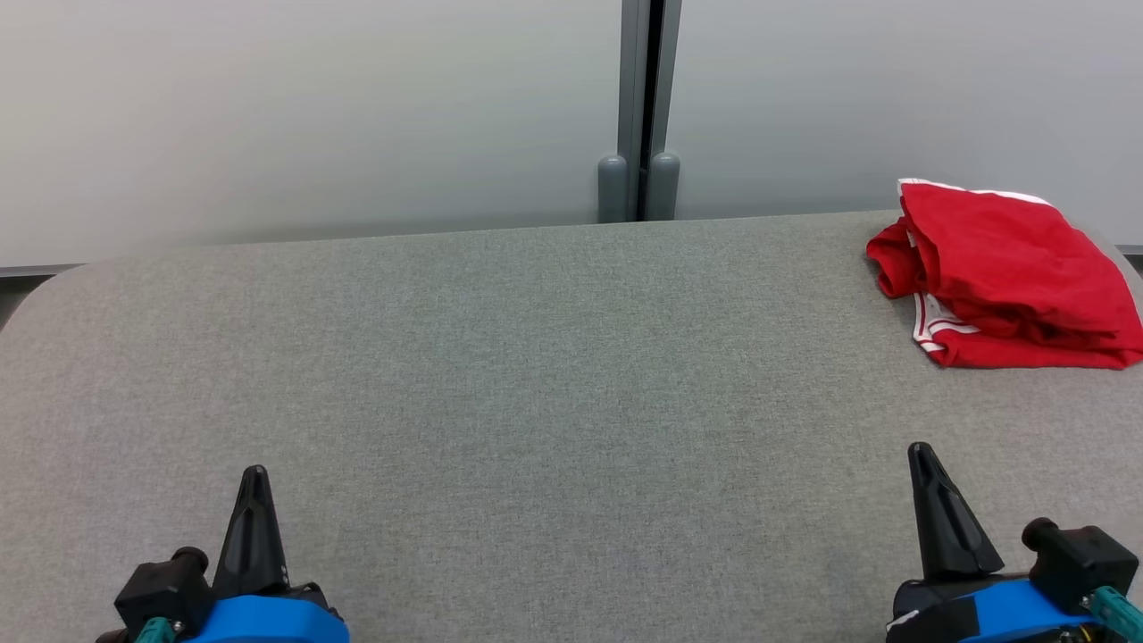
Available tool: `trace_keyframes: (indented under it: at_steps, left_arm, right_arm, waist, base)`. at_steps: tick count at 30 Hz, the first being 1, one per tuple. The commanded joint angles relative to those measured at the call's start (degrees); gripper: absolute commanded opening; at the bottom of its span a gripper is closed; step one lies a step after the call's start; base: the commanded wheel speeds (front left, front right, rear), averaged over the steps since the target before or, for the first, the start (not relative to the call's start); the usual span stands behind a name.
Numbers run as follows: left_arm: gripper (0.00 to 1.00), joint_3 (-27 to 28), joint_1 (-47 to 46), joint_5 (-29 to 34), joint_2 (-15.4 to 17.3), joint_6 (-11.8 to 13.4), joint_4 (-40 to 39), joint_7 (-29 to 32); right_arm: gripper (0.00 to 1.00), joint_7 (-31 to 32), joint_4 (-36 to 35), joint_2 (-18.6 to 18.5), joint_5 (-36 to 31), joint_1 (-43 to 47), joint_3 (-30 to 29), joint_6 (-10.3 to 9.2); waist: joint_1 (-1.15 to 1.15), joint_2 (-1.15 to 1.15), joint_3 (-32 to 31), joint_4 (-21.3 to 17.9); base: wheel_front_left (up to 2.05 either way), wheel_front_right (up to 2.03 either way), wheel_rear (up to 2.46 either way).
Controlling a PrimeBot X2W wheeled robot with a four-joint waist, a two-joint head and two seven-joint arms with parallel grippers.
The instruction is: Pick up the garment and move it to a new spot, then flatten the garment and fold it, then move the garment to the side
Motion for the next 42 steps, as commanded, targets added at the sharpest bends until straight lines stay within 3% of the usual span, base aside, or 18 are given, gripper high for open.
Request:
trace_keyframes:
  at_steps: [1, 22, 42]
  left_arm:
    - [0.00, 0.4, -1.7, -3.1, 0.2, -0.4, -0.8, 0.6]
    - [0.00, 0.9, -3.1, -24.7, 0.2, -1.6, -1.0, 5.3]
    - [0.00, 1.7, -4.4, -40.2, 0.3, -2.5, -0.6, 9.1]
  right_arm:
    - [0.00, 0.4, -0.5, -0.4, 3.3, -0.7, -0.1, 0.00]
    - [0.00, 4.1, 1.7, -1.2, 25.4, -3.1, -0.3, 0.01]
    - [0.00, 7.0, 3.3, -1.5, 41.0, -4.6, -0.8, 0.01]
  waist:
    - [0.00, 0.00, 0.0, 0.0]
    - [0.00, 0.00, -0.2, 0.3]
    - [0.00, 0.00, -0.4, 0.6]
  base:
    - [0.00, 0.00, 0.00]
    - [0.00, 0.00, 0.00]
    - [0.00, 0.00, 0.00]
